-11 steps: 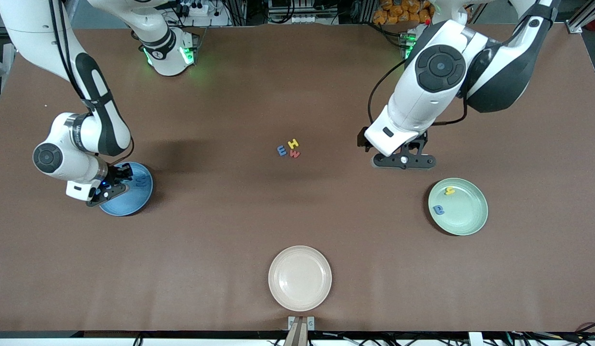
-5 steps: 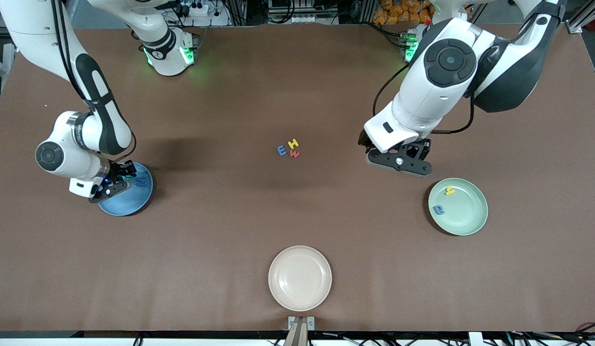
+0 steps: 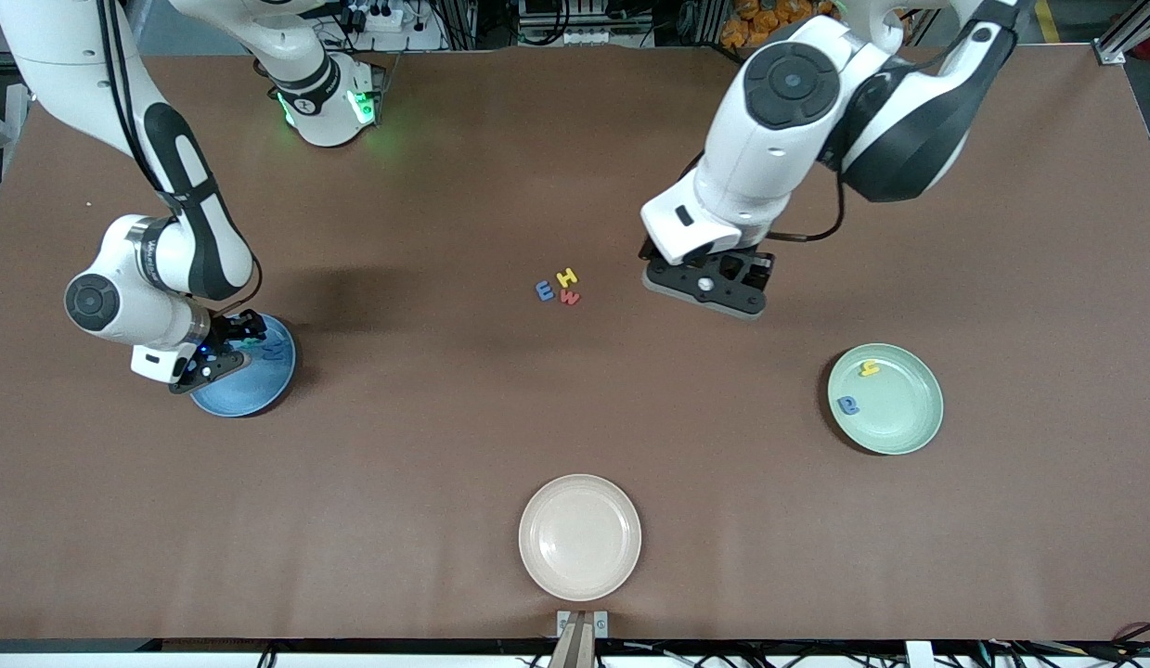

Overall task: Sort uppercase to blue plate, lowercase to green plate
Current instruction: 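Move the left gripper over the remaining foam letters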

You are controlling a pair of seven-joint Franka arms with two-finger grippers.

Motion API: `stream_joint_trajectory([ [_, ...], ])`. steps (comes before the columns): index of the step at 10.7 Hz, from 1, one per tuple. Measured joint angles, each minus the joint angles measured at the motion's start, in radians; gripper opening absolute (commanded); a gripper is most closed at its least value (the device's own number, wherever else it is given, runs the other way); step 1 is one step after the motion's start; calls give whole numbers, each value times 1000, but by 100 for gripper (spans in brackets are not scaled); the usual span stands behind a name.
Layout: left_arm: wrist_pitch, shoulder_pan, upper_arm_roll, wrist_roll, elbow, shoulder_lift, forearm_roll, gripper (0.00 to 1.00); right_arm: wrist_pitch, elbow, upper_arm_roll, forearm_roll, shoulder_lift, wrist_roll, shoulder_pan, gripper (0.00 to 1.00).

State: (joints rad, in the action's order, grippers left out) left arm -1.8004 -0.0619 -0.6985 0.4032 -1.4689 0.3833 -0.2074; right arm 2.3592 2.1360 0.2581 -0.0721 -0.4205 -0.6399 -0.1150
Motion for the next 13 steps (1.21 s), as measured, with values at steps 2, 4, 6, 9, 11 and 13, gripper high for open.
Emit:
stream_joint_trajectory([
  [2,-7,-69,1,21,-2,47,0,100,-93,-63,-2,-3,5,33,-1,67],
  [4,-45,-122,3,35,-3,100,0,100,-161,-124,-5,-4,18,67,-5,68],
  [6,-106,-145,5,35,-3,147,-3,100,-225,-180,-11,-4,24,131,-19,68],
  [9,-173,-213,13,80,-4,213,-59,100,-307,-252,-32,-5,26,251,-52,68],
  [11,-176,-282,21,174,-12,243,-160,100,-310,-264,-68,-5,32,339,-57,69],
  [13,-177,-318,26,190,-22,258,-227,100,-310,-271,-119,-5,49,443,-59,75],
])
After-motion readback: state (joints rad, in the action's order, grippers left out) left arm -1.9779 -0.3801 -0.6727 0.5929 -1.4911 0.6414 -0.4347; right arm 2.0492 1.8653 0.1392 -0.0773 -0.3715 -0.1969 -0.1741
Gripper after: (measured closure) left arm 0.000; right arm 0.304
